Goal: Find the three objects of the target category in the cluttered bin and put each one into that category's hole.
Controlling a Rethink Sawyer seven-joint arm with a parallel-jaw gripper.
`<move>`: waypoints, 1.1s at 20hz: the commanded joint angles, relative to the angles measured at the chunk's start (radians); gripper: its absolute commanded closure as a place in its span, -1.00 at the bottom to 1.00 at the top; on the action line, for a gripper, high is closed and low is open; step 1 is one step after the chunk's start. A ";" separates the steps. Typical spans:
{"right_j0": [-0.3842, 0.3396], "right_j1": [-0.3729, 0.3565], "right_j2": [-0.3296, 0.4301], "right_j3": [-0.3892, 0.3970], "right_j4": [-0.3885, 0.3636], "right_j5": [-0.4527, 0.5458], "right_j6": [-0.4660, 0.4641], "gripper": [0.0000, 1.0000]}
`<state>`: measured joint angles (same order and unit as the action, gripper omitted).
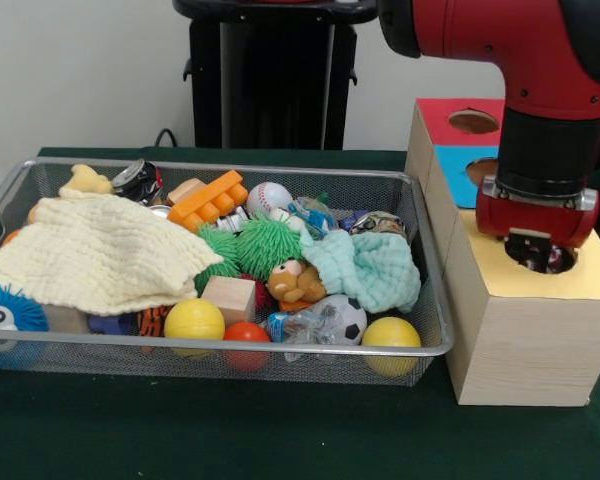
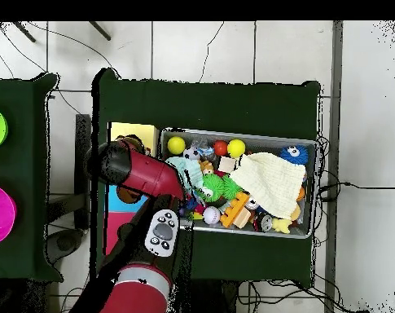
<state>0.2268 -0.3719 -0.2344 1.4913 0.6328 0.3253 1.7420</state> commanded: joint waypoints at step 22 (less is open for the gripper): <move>-0.054 -0.130 0.106 0.203 -0.050 0.103 0.135 -1.00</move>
<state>0.2079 -0.5170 -0.2334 1.5896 0.6318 0.3261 1.7420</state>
